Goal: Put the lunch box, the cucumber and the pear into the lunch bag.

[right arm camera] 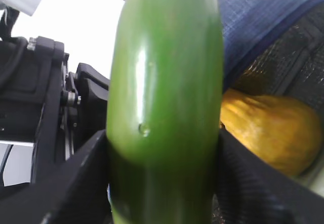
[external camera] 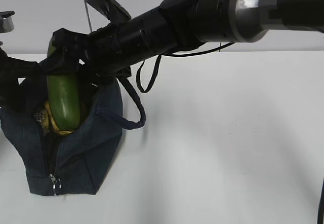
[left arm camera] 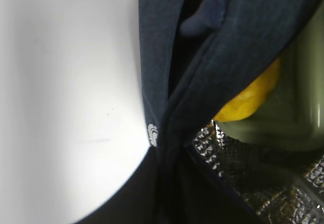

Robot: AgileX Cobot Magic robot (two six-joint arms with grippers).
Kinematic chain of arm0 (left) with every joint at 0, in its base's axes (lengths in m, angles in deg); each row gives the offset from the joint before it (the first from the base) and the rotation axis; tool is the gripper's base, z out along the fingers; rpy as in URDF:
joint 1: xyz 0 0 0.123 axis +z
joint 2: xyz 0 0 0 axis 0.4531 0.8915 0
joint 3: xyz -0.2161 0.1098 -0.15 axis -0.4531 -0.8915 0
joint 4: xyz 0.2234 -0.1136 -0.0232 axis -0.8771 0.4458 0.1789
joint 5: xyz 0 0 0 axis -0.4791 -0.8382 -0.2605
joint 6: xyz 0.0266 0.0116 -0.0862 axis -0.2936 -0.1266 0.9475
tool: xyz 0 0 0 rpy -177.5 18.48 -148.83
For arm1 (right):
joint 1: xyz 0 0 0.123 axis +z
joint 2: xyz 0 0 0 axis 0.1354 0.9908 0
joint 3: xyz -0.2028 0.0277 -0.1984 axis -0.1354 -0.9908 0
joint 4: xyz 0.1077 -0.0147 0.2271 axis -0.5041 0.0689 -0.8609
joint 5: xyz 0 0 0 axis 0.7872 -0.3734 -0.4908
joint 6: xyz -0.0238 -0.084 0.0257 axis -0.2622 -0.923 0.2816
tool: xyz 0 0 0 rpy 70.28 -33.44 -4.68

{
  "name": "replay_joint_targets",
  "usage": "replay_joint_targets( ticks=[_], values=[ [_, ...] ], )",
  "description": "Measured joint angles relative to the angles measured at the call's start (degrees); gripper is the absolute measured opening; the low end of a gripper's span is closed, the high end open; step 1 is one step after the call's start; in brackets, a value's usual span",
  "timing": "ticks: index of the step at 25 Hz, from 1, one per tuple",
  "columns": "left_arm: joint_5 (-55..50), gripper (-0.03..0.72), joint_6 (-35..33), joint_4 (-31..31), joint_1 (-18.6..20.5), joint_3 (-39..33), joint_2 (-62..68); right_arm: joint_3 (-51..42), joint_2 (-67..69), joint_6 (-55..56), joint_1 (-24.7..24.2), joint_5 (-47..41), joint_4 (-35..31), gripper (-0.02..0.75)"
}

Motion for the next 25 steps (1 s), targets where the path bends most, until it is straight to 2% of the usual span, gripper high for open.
replay_joint_targets(
  ticks=[8, 14, 20, 22, 25],
  values=[
    [0.00, 0.001, 0.00, 0.00, 0.00, 0.00, 0.00, 0.00, 0.00, -0.97, 0.00, -0.39, 0.00, 0.558],
    [0.00, 0.001, 0.00, 0.00, 0.00, 0.00, 0.00, 0.00, -0.60, -3.04, 0.00, 0.79, 0.48, 0.566],
    [0.00, 0.001, 0.00, 0.00, 0.00, 0.00, 0.00, 0.00, -5.49, -3.67, -0.10, 6.74, 8.24, 0.568],
    [0.00, 0.001, 0.00, 0.00, 0.00, 0.00, 0.00, 0.00, -6.03, -3.66, -0.10, 7.23, 9.24, 0.568],
    [0.00, 0.001, 0.00, 0.00, 0.00, 0.00, 0.00, 0.00, -7.31, -2.48, -0.20, 7.88, 14.25, 0.564]
  ],
)
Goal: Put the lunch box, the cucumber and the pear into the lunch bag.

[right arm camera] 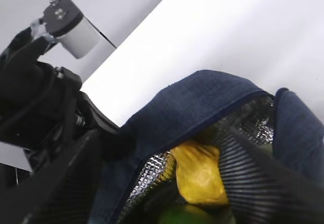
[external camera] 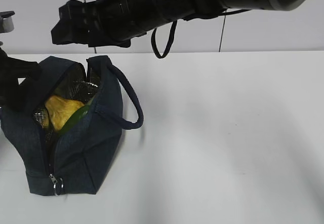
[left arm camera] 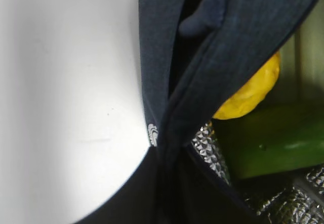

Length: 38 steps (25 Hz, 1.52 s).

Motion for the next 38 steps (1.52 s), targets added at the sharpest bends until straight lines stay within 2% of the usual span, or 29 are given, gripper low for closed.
replay_joint_targets(
  ticks=[9, 11, 14, 26, 38],
  values=[
    [0.00, 0.001, 0.00, 0.00, 0.00, 0.00, 0.00, 0.00, -0.34, 10.84, -2.04, -3.78, 14.36, 0.403],
    [0.00, 0.001, 0.00, 0.00, 0.00, 0.00, 0.00, 0.00, -0.93, 14.45, -2.37, -6.15, 19.25, 0.368],
    [0.00, 0.001, 0.00, 0.00, 0.00, 0.00, 0.00, 0.00, -1.81, 17.76, -2.57, -8.44, 23.97, 0.345],
    [0.24, 0.001, 0.00, 0.00, 0.00, 0.00, 0.00, 0.15, -1.37, 20.84, -2.57, -13.26, 25.83, 0.338],
    [0.55, 0.001, -0.30, 1.52, 0.00, 0.00, 0.00, 0.49, 0.84, 23.28, -1.21, -13.39, 27.29, 0.337]
  ],
)
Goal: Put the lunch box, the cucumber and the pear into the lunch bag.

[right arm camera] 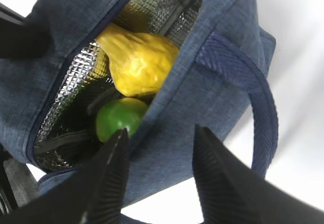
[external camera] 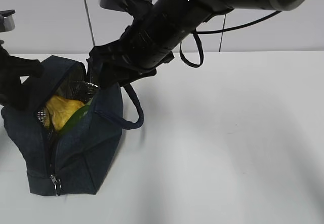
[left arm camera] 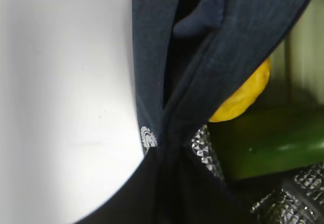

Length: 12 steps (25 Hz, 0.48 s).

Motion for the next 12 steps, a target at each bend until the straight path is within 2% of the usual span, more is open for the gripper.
replay_joint_targets(
  ticks=[12],
  values=[
    [0.64, 0.001, -2.07, 3.29, 0.00, 0.00, 0.00, 2.55, 1.24, 1.18, 0.21, -2.02, 1.66, 0.337]
  ],
)
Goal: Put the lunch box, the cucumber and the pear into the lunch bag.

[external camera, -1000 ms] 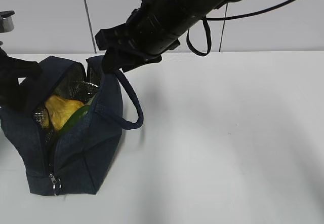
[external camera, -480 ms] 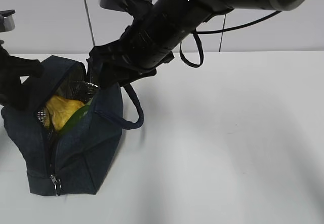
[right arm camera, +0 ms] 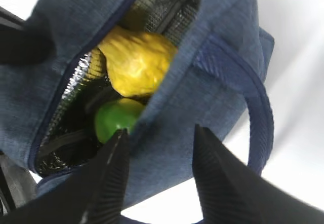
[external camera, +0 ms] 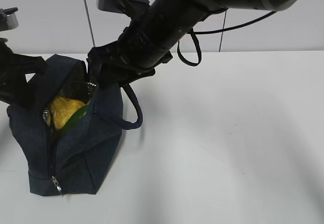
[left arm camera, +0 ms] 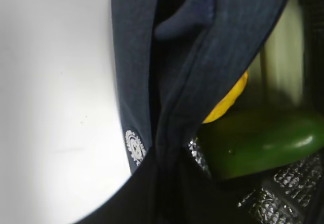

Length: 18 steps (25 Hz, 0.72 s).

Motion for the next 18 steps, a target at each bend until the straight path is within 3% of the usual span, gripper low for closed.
replay_joint_targets(
  ticks=[9, 18],
  values=[
    [0.72, 0.001, -1.66, 3.46, 0.00, 0.00, 0.00, 6.13, 0.20, 7.79, 0.00, -5.44, 10.56, 0.337],
    [1.37, 0.001, -3.24, 7.48, 0.00, 0.00, 0.00, 6.79, 1.68, 8.67, 0.35, -7.04, 10.09, 0.337]
  ],
)
